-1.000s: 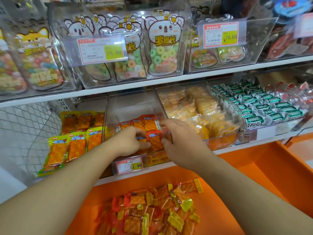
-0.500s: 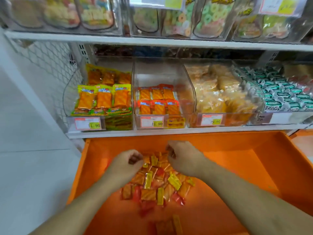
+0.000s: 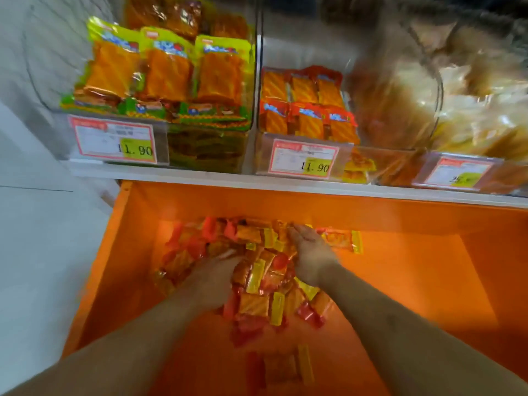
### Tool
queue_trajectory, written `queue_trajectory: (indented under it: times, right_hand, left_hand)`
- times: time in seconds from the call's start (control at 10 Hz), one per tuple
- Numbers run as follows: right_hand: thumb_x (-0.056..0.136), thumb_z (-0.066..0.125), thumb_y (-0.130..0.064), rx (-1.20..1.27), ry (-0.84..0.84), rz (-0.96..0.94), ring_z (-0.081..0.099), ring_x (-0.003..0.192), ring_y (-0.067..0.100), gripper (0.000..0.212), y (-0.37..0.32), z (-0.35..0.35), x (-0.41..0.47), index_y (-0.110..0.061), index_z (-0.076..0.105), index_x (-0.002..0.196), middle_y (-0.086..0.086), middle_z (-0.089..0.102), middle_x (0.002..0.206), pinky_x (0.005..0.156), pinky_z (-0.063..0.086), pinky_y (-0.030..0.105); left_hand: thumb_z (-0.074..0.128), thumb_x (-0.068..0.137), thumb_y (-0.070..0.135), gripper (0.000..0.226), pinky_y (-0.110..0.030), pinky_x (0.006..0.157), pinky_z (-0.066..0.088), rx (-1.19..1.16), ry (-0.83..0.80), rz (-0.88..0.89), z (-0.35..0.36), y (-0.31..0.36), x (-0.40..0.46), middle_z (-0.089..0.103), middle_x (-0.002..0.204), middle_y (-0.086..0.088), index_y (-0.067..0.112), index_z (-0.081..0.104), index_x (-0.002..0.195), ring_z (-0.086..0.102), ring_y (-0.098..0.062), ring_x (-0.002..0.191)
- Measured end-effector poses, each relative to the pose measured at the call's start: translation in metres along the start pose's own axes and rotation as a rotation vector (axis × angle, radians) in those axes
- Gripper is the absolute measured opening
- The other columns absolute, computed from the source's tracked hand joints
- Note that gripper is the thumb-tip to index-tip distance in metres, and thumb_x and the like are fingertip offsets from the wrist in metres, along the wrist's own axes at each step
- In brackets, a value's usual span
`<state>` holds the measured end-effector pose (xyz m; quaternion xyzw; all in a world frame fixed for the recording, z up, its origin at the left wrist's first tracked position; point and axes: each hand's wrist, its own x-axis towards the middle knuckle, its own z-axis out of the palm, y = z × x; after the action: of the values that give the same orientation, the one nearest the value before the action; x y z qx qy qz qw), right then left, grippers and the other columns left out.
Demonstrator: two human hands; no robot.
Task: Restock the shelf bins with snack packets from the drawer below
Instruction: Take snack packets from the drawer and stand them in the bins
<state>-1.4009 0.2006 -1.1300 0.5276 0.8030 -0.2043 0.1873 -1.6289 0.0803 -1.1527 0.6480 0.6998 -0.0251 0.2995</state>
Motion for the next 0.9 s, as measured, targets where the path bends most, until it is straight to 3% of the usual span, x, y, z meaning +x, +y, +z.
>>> queue_trajectory:
  times: [0.1, 0.2, 0.3, 0.4, 0.5, 0.6, 0.7, 0.8, 0.9]
  right_hand:
    - [0.086, 0.070, -0.032, -0.093, 0.027, 0.000, 0.021, 0.156, 0.029, 0.091, 0.005, 0.017, 0.011, -0.022, 0.024, 0.164, 0.004, 0.026, 0.169, 0.127, 0.023, 0.042]
    - [0.087, 0.067, -0.018, -0.140, 0.164, 0.014, 0.044, 0.135, 0.032, 0.060, 0.003, 0.024, 0.002, -0.022, 0.049, 0.144, 0.006, 0.051, 0.144, 0.114, 0.037, 0.040]
    - [0.088, 0.063, -0.015, -0.169, 0.169, 0.016, 0.049, 0.129, 0.033, 0.044, 0.000, 0.015, -0.014, -0.018, 0.059, 0.132, 0.008, 0.058, 0.130, 0.111, 0.038, 0.042]
    - [0.085, 0.060, -0.009, -0.098, 0.155, 0.048, 0.063, 0.116, 0.035, 0.032, -0.001, -0.004, -0.032, -0.017, 0.070, 0.115, 0.009, 0.068, 0.116, 0.096, 0.052, 0.041]
    - [0.084, 0.055, -0.011, -0.015, 0.129, 0.104, 0.069, 0.105, 0.038, 0.030, -0.003, -0.033, -0.052, -0.019, 0.070, 0.109, 0.011, 0.071, 0.110, 0.081, 0.058, 0.042]
    - [0.083, 0.058, -0.017, 0.152, 0.104, 0.130, 0.071, 0.104, 0.032, 0.027, -0.008, -0.075, -0.074, -0.023, 0.075, 0.104, 0.007, 0.075, 0.107, 0.081, 0.059, 0.037]
    - [0.083, 0.060, -0.009, 0.286, 0.127, 0.065, 0.072, 0.088, 0.016, 0.024, -0.013, -0.119, -0.101, -0.026, 0.075, 0.089, -0.003, 0.077, 0.091, 0.070, 0.055, 0.020]
    - [0.087, 0.060, -0.001, 0.396, 0.169, -0.013, 0.062, 0.059, 0.002, 0.028, -0.017, -0.161, -0.140, -0.025, 0.071, 0.077, -0.009, 0.070, 0.071, 0.053, 0.045, 0.016]
    - [0.090, 0.055, 0.008, 0.542, 0.259, -0.081, 0.057, 0.054, 0.002, 0.038, -0.023, -0.197, -0.187, -0.023, 0.071, 0.076, -0.012, 0.067, 0.062, 0.051, 0.044, 0.022]
  left_hand:
    - [0.065, 0.092, 0.024, 0.062, -0.044, 0.122, 0.024, 0.069, 0.022, 0.008, 0.000, 0.004, 0.011, 0.037, 0.161, 0.008, 0.032, 0.044, 0.149, 0.029, -0.022, 0.151]
    - [0.074, 0.090, 0.031, 0.056, -0.045, 0.121, 0.025, 0.025, 0.014, -0.084, -0.001, 0.005, 0.005, 0.044, 0.155, 0.005, 0.031, 0.049, 0.140, 0.037, -0.021, 0.147]
    - [0.080, 0.084, 0.034, 0.035, -0.036, 0.096, 0.048, -0.119, 0.093, -0.134, -0.006, 0.002, -0.006, 0.070, 0.116, 0.006, 0.030, 0.061, 0.113, 0.064, -0.019, 0.116]
    - [0.084, 0.079, 0.029, 0.022, -0.028, 0.067, 0.048, -0.342, 0.104, -0.222, -0.023, -0.001, -0.014, 0.074, 0.089, 0.009, 0.026, 0.068, 0.094, 0.070, -0.016, 0.088]
    - [0.084, 0.078, 0.028, 0.016, -0.026, 0.058, 0.044, -0.473, 0.042, -0.201, -0.052, 0.005, -0.025, 0.073, 0.078, 0.010, 0.027, 0.069, 0.083, 0.069, -0.013, 0.077]
    - [0.082, 0.082, 0.028, 0.013, -0.027, 0.060, 0.047, -0.499, 0.027, -0.157, -0.087, 0.019, -0.039, 0.075, 0.082, 0.006, 0.027, 0.069, 0.086, 0.069, -0.013, 0.074]
    - [0.081, 0.085, 0.027, 0.014, -0.026, 0.060, 0.047, -0.545, 0.029, -0.119, -0.124, 0.040, -0.059, 0.076, 0.089, -0.001, 0.021, 0.072, 0.094, 0.067, -0.014, 0.070]
    - [0.079, 0.087, 0.030, 0.018, -0.036, 0.076, 0.055, -0.572, 0.050, -0.072, -0.161, 0.058, -0.085, 0.078, 0.094, -0.003, 0.017, 0.074, 0.099, 0.072, -0.022, 0.086]
    - [0.073, 0.088, 0.015, 0.014, -0.029, 0.070, 0.050, -0.666, 0.050, -0.013, -0.197, 0.069, -0.122, 0.074, 0.089, -0.001, 0.014, 0.075, 0.102, 0.069, -0.022, 0.085]
